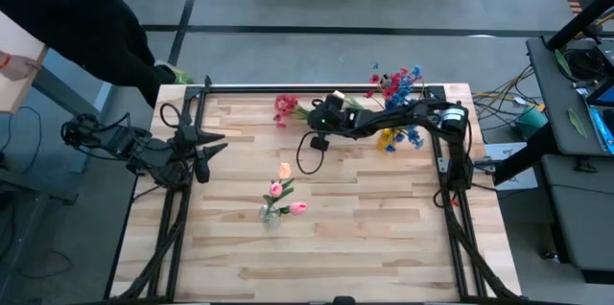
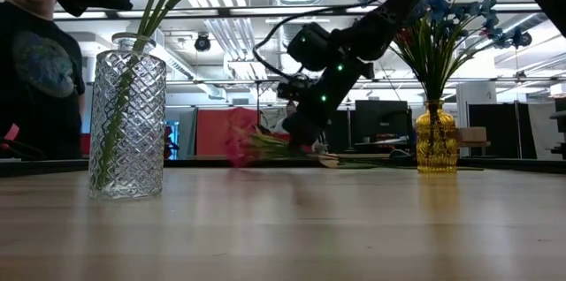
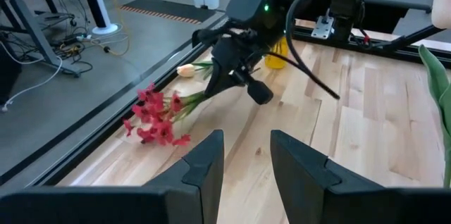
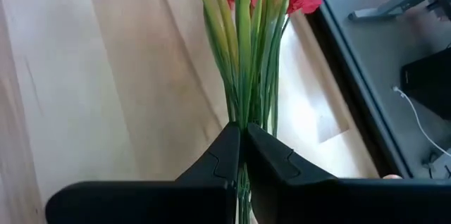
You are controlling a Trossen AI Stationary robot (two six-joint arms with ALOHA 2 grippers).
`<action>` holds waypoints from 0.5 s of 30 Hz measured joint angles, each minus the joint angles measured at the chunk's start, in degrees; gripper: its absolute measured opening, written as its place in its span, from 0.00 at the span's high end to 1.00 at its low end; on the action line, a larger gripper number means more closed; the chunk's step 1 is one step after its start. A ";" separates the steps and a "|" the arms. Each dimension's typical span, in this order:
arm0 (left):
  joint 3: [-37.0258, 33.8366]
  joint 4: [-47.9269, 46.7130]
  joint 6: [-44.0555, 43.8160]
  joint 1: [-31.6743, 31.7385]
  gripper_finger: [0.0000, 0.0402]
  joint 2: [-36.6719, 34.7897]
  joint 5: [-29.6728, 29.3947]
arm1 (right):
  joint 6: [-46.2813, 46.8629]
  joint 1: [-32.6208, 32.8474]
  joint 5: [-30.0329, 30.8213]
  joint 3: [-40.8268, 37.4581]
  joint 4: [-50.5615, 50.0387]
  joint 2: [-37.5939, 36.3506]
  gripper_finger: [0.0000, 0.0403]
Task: Sort flowers into vase by color
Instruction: Put the red flowers into the yellow vase
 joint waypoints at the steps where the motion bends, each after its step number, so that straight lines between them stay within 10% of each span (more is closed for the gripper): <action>1: 0.00 0.00 0.00 0.01 0.74 0.02 0.00 | 0.08 -0.02 0.00 0.00 -0.03 -0.45 0.97; 15: 0.00 0.02 0.00 -0.02 0.74 0.00 -0.02 | 2.10 0.00 -0.06 0.00 -0.22 -2.95 0.97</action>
